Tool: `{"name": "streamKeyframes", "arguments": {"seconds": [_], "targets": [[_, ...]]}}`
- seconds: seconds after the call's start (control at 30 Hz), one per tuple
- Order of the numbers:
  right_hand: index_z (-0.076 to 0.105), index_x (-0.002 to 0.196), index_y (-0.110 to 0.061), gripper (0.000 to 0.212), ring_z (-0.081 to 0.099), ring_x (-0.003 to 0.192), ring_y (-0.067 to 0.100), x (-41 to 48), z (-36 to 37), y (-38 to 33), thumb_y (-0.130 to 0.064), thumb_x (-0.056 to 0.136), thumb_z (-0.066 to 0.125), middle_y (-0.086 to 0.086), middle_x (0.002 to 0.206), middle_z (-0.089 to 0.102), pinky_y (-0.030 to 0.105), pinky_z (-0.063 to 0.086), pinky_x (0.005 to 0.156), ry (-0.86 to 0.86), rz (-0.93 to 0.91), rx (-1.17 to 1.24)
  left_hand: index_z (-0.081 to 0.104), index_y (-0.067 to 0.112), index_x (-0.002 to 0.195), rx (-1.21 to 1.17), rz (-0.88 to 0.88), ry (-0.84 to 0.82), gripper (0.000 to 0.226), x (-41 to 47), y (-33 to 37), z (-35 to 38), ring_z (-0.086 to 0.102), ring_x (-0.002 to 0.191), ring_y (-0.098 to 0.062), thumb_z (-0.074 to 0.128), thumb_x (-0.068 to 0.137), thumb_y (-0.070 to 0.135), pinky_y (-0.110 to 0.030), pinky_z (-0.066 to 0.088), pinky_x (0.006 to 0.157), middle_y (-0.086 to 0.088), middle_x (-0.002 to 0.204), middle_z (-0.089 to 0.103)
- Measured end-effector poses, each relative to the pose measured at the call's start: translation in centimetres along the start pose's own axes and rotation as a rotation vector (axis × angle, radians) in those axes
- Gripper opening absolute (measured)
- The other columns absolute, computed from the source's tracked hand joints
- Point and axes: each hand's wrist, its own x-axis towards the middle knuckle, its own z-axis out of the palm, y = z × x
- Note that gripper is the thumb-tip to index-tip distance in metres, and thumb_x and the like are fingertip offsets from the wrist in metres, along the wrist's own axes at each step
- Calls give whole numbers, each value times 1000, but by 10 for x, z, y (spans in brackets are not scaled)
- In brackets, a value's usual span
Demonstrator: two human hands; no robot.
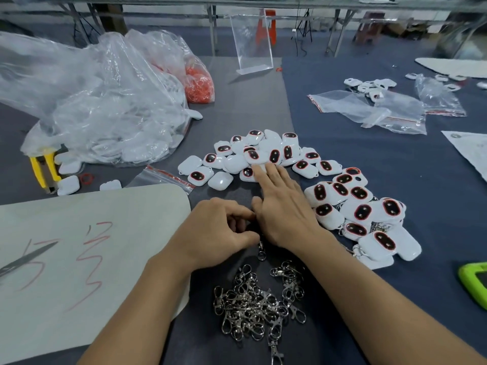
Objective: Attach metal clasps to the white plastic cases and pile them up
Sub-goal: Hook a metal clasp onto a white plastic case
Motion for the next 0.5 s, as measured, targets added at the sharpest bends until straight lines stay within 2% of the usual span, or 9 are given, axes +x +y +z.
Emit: {"name": "streamKeyframes", "arguments": {"seconds": [0.1, 0.23, 0.37, 0.5], "targets": [[26, 159, -27, 60, 15, 154, 26, -2, 1, 0, -38, 101, 41, 5, 166, 20, 43, 19, 125, 28, 16, -41, 78, 40, 88, 12, -18, -15, 40, 0, 2, -1, 59, 64, -6, 73, 56, 62, -15, 43, 60, 17, 73, 65], [43, 151, -24, 57, 31, 140, 26, -13, -3, 0, -44, 98, 51, 4, 151, 36, 42, 28, 119, 127, 91, -68, 76, 45, 89, 46, 7, -30, 36, -4, 9, 3, 58, 65, -6, 78, 55, 59, -22, 46, 61, 16, 72, 64], [52, 142, -21, 49, 46, 122, 25, -25, -9, 5, -33, 95, 58, 1, 131, 50, 38, 35, 108, 227, 128, -82, 74, 52, 93, 49, 31, -80, 31, -5, 16, 8, 60, 73, -4, 82, 63, 50, -24, 48, 67, 19, 76, 64], [48, 145, -17, 51, 45, 126, 29, -28, -8, 3, -36, 98, 54, 8, 148, 43, 39, 33, 110, 187, 197, -112, 76, 46, 85, 36, 26, -14, 17, -3, 15, 11, 59, 72, -4, 82, 70, 40, -20, 42, 68, 18, 71, 64]]}}
